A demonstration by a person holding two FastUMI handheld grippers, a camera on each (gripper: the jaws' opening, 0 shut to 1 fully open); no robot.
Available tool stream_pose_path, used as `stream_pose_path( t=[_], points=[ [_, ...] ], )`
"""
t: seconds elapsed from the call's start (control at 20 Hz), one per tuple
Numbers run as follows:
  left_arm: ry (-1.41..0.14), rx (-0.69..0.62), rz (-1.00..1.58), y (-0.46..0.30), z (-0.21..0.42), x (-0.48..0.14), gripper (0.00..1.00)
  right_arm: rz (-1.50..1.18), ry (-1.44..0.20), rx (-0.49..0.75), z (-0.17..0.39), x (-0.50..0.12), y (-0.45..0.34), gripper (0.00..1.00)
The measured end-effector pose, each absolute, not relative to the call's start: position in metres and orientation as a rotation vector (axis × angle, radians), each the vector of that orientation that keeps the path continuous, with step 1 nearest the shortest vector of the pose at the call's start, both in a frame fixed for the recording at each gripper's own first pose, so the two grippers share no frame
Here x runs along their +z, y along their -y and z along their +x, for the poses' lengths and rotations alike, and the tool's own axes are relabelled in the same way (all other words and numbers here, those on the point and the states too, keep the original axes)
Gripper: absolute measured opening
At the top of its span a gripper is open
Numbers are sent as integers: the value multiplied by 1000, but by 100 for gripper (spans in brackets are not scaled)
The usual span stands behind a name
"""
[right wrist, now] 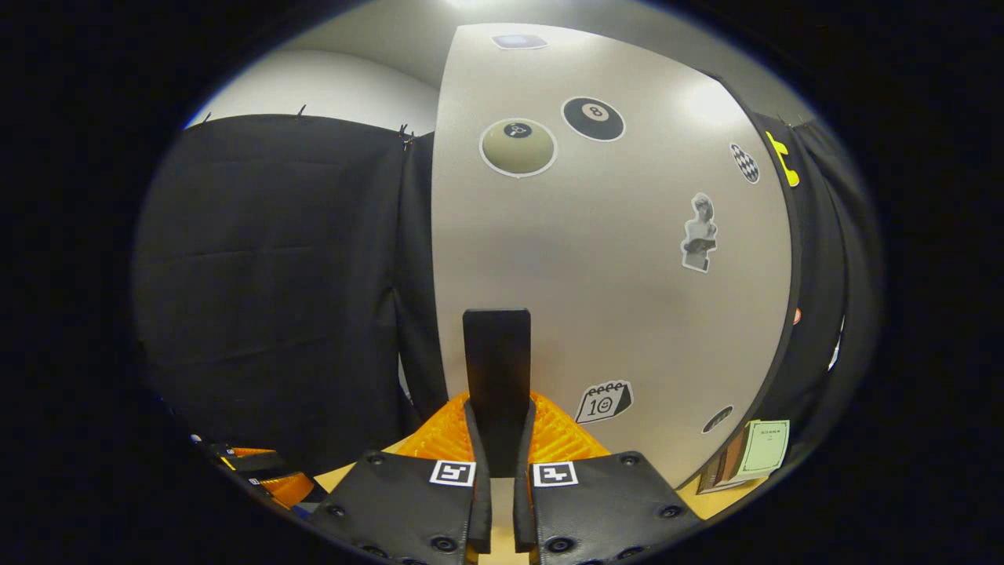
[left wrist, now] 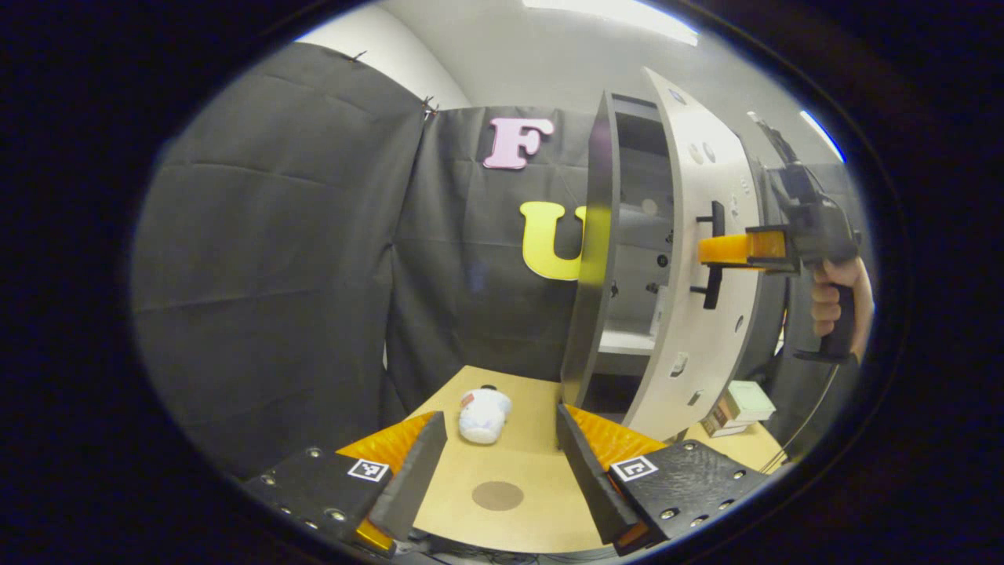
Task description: Open the cabinet door with the right hand, grasp the bottle in the cabinet with the left hand and place it on the coaster, then close the cabinet door with the right hand.
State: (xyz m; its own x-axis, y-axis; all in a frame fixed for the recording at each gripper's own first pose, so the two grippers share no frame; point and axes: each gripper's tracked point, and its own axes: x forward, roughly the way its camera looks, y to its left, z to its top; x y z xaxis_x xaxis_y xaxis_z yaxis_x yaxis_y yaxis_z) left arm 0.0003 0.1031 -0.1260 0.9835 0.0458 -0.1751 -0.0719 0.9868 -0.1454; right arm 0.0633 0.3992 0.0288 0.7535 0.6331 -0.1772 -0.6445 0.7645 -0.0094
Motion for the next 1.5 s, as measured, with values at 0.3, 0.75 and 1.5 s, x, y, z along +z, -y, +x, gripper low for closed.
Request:
stream_pose_path(
  t=[0.3,0.75,1.5],
  points=[
    [-169,112,-101,-74,-49,-103,87,-72,-176,771,40,31,-366,13],
    [-137,66,-76,-12,-70,-88,86,-4,-156,746,37,34,-337,13],
    [-133,-115,-61,71,-40,-89,85,43,-134,492,44,38,-279,11]
  ],
)
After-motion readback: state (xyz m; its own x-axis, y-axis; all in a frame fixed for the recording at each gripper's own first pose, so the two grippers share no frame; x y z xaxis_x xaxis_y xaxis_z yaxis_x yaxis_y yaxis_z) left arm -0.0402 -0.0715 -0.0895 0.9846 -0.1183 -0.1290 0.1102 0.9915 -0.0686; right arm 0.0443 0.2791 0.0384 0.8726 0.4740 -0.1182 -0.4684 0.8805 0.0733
